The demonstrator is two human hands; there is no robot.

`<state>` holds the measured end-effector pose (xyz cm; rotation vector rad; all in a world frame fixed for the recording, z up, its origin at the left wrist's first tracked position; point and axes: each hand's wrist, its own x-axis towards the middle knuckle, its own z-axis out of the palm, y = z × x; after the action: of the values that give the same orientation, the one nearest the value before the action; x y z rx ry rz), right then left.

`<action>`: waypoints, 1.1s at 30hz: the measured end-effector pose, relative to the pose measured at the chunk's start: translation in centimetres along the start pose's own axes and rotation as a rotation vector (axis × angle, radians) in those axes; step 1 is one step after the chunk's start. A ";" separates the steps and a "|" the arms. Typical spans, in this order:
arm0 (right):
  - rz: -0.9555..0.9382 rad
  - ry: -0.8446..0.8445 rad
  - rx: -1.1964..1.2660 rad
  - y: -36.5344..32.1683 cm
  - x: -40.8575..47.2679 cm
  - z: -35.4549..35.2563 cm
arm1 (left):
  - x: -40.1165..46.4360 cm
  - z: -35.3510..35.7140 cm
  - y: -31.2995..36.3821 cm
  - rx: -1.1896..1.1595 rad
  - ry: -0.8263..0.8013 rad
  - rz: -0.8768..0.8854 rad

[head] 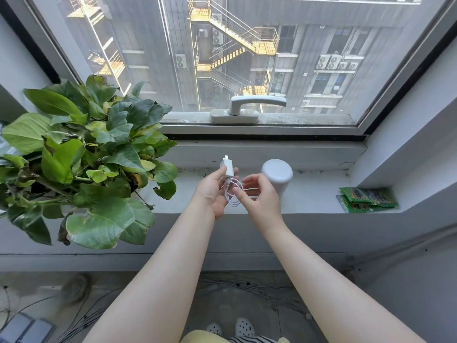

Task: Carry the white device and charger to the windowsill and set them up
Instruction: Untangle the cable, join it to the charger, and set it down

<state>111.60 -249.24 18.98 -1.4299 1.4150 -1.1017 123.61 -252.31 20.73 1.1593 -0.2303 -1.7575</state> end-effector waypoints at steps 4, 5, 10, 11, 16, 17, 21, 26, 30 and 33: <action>0.011 0.019 -0.015 0.2 -0.1 0.2 | -0.2 0.0 0.6 -0.044 0.007 0.012; 0.011 0.029 -0.021 0.2 -0.1 0.3 | -0.2 0.0 0.6 -0.054 0.006 0.005; -0.033 0.121 -0.049 0.2 -0.3 0.5 | -0.3 -0.2 0.5 -0.083 0.013 -0.025; -0.050 0.137 -0.056 0.1 -0.4 0.5 | -0.3 -0.1 0.5 -0.083 0.012 -0.022; 0.070 0.164 0.096 -0.7 0.0 0.7 | -0.6 -0.1 0.5 0.016 -0.042 0.008; 0.117 0.142 0.119 -1.0 0.3 0.6 | -0.7 -0.1 0.5 0.038 -0.057 0.011; 0.298 -0.027 0.199 -2.2 1.2 0.0 | -0.6 -0.4 0.5 0.047 -0.111 -0.001; 0.335 -0.083 0.203 -2.8 1.0 -0.1 | -0.7 0.0 0.2 0.066 -0.127 0.026; 0.360 -0.059 0.324 -2.7 0.7 -0.1 | -0.4 0.0 0.1 0.105 -0.056 0.113; 0.406 -0.034 0.378 -2.7 0.5 -0.2 | -0.3 0.0 0.0 0.098 -0.033 0.152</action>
<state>112.14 -249.69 21.62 -0.8450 1.3132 -1.0068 123.60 -252.10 20.88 1.1522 -0.4176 -1.6476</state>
